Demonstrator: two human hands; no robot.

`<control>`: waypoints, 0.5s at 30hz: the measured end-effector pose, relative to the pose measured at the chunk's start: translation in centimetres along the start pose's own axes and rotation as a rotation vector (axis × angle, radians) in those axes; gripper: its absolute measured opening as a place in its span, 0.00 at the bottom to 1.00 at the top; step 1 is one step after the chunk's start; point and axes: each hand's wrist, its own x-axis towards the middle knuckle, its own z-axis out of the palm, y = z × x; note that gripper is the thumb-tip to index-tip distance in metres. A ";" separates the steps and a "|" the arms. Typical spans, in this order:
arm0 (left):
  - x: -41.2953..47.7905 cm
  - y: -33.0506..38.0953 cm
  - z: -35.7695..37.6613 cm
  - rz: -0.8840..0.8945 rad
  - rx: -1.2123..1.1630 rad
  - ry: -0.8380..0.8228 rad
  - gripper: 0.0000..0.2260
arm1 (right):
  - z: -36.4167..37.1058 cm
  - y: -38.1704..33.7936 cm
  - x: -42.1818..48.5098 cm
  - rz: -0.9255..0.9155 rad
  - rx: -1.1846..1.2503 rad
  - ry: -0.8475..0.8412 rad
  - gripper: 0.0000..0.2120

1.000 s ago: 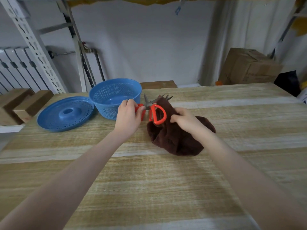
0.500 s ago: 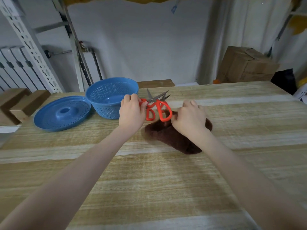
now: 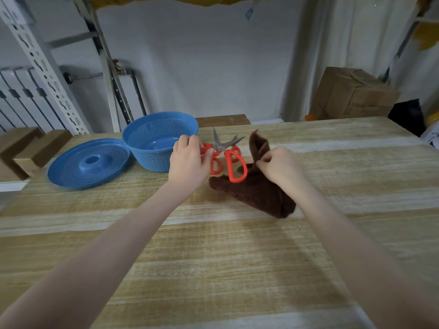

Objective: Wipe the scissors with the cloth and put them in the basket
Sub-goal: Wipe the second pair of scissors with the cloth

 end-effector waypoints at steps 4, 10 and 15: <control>-0.4 0.0 -0.2 -0.012 -0.031 -0.042 0.11 | -1.5 0.5 -1.2 -0.150 0.186 0.371 0.09; -1.0 0.0 -0.2 0.039 -0.033 -0.114 0.26 | -2.6 0.3 -1.4 -0.159 0.323 0.211 0.03; -1.4 -0.4 -0.2 0.055 -0.004 -0.210 0.31 | -3.0 0.8 -1.8 -0.054 0.269 -0.015 0.10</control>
